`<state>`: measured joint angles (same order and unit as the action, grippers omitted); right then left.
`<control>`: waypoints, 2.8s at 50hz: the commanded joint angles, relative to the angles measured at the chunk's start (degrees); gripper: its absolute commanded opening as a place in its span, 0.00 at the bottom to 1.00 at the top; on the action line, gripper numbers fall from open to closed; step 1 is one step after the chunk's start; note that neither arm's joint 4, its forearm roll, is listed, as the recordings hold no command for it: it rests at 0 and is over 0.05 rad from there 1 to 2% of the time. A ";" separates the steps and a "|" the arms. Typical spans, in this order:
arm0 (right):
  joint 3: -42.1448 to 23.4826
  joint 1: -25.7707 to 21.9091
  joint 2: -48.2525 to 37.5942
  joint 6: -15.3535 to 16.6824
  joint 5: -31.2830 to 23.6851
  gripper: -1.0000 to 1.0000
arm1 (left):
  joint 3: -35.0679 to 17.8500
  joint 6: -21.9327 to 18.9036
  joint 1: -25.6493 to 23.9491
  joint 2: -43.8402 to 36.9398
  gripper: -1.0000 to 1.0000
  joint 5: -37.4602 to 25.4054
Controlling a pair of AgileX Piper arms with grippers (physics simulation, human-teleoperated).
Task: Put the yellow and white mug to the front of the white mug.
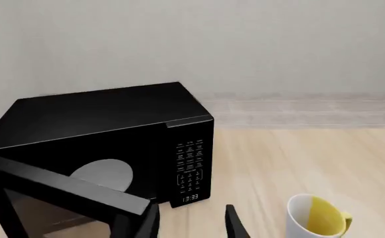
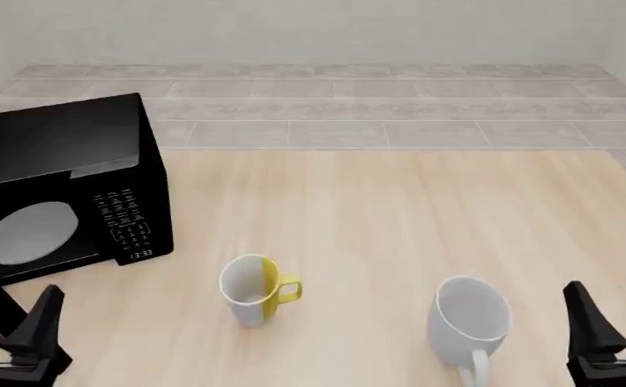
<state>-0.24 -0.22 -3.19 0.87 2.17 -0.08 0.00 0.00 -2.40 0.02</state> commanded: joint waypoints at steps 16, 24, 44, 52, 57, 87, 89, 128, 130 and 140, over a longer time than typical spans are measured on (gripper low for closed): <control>-4.14 -10.72 -4.61 3.82 -2.00 1.00 | -0.22 -0.06 -0.04 2.21 1.00 -0.22; -8.54 -17.80 -11.68 5.61 0.84 1.00 | -0.16 -0.06 -0.06 2.15 1.00 -0.11; -22.94 -37.52 -40.06 9.03 5.82 1.00 | -0.07 -0.06 -0.07 2.00 1.00 0.13; -27.93 -42.87 -50.97 10.14 3.91 1.00 | -0.07 -0.06 -0.08 2.00 1.00 0.13; -30.79 -44.53 -52.08 11.28 1.33 1.00 | -0.07 -0.06 -0.07 2.00 1.00 0.13; -43.41 -48.82 -69.02 14.38 -8.70 1.00 | -0.07 -0.07 -0.08 2.00 1.00 0.13; -44.63 -49.03 -70.62 14.61 -9.71 1.00 | -0.07 -0.07 -0.09 2.01 1.00 0.13; -53.79 -46.16 -88.68 22.02 -13.52 1.00 | -0.07 -0.07 -0.07 1.99 1.00 0.12; -53.80 -46.11 -89.19 22.00 -13.36 1.00 | -0.07 -0.06 -0.07 2.00 1.00 0.13; -54.43 -45.66 -92.02 22.68 -12.77 1.00 | -0.07 -0.06 -0.07 2.00 1.00 0.13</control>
<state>-54.00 -46.25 -91.86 22.74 -11.18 -0.15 -0.07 -0.07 -0.40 0.15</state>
